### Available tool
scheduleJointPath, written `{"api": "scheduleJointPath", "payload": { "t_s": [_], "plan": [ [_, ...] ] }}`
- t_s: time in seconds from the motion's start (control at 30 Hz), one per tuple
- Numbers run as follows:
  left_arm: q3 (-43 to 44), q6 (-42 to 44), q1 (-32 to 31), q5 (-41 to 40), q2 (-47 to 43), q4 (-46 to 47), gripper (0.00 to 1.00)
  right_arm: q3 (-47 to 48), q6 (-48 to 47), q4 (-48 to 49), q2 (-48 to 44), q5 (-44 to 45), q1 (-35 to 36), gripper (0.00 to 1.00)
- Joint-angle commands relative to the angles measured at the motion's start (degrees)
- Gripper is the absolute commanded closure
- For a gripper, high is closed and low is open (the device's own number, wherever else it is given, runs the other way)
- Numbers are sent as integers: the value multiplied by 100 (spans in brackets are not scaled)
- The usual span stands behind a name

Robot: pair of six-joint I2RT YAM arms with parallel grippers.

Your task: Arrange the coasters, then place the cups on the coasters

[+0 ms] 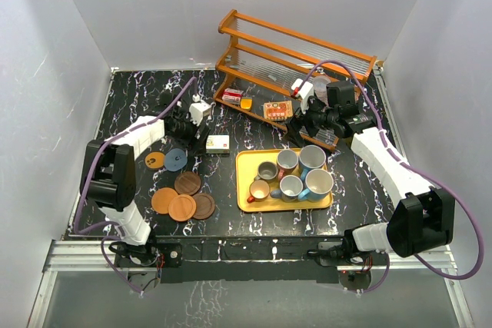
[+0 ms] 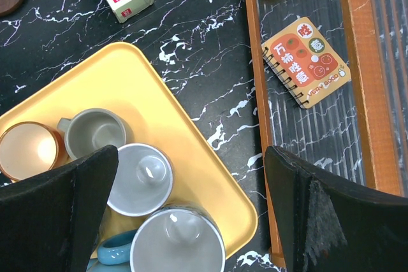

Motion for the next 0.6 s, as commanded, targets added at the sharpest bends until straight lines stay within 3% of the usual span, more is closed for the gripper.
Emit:
{"api": "scheduleJointPath", "payload": {
  "t_s": [0.0,0.37,0.57],
  "plan": [
    [114,135,-170,43,212,207,27,-12,-83,315,17,32,17,2],
    [927,-236,-1018,-45,1166,711,49,-46,-92,346,60,187,15,2],
    [1292,-281,-1275,74,1393,513,44,-38,-90,340,106,197,8,2]
  ]
}}
